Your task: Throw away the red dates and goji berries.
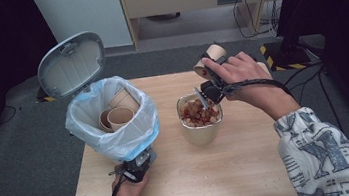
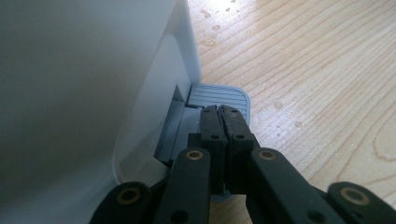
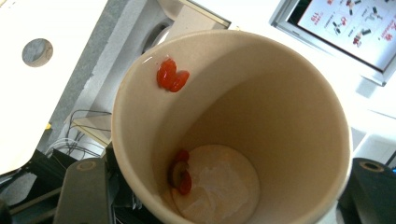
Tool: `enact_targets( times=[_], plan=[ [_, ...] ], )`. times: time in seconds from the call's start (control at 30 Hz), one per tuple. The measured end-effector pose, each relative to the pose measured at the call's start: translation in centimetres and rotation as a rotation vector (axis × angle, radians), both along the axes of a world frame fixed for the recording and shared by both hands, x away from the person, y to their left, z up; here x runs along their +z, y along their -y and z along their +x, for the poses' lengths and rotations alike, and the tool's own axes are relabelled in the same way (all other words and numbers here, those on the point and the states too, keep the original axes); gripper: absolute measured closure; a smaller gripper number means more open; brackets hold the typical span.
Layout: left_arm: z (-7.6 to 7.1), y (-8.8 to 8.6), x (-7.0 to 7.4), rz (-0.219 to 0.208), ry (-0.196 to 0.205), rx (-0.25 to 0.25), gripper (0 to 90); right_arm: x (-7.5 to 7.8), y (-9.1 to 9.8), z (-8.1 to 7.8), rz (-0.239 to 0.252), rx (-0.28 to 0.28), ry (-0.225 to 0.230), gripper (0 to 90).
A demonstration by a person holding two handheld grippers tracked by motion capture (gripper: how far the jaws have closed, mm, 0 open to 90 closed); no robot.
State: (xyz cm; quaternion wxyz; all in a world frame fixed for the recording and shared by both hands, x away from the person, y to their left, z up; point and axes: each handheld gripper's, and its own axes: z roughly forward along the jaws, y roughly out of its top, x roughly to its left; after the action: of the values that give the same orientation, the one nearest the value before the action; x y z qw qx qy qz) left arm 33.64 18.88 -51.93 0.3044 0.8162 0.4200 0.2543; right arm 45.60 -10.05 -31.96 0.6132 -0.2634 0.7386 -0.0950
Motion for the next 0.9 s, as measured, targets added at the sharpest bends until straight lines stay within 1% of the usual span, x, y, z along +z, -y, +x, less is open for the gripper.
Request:
enact_targets(
  times=[0.1, 0.27, 0.4, 0.5, 0.53, 0.57, 0.6, 0.63, 0.67, 0.7, 0.77, 0.83, 0.9],
  plan=[
    [0.0, 0.0, 0.0, -0.001, -0.001, 0.003, 87.6, -0.5, -0.1, 0.1, -0.005, -0.001, -0.011, 31.7],
    [0.0, 0.0, 0.0, -0.002, -0.001, 0.003, 87.6, -0.8, -0.2, 0.2, 0.017, 0.002, -0.027, 31.4],
    [0.0, 0.0, 0.0, -0.001, 0.000, 0.003, 87.6, -0.7, -0.2, 0.3, 0.067, 0.001, -0.053, 31.3],
    [0.0, 0.0, 0.0, -0.001, 0.000, 0.003, 87.6, -0.9, -0.1, 0.4, 0.144, 0.000, -0.091, 31.3],
    [0.0, 0.0, 0.0, -0.002, 0.000, 0.002, 87.6, -0.8, 0.0, 0.4, 0.162, -0.011, -0.105, 31.3],
    [0.0, 0.0, 0.0, -0.002, 0.001, 0.002, 87.6, -1.0, 0.1, 0.5, 0.194, -0.003, -0.119, 31.3],
    [0.0, 0.0, 0.0, -0.001, 0.000, 0.002, 87.6, -0.9, 0.2, 0.5, 0.218, -0.017, -0.135, 31.3],
    [0.0, 0.0, 0.0, 0.000, 0.000, 0.002, 87.5, -1.0, 0.3, 0.6, 0.246, -0.016, -0.155, 31.3],
    [0.0, 0.1, -0.1, -0.010, 0.002, 0.005, 87.6, -1.0, 0.4, 0.6, 0.258, -0.019, -0.164, 31.3],
    [0.0, 0.1, -0.1, -0.010, 0.003, 0.004, 87.6, -1.1, 0.5, 0.7, 0.284, -0.028, -0.182, 31.3],
    [0.0, 0.1, -0.1, -0.009, 0.003, 0.003, 87.6, -1.0, 0.7, 0.8, 0.327, -0.027, -0.210, 31.3],
    [0.0, 0.1, 0.0, -0.007, 0.004, 0.001, 87.6, -0.9, 1.1, 0.9, 0.387, -0.029, -0.247, 31.2],
    [0.0, 0.1, 0.0, -0.007, 0.004, 0.000, 87.5, -0.8, 1.4, 1.0, 0.423, -0.037, -0.265, 31.2]
  ],
)
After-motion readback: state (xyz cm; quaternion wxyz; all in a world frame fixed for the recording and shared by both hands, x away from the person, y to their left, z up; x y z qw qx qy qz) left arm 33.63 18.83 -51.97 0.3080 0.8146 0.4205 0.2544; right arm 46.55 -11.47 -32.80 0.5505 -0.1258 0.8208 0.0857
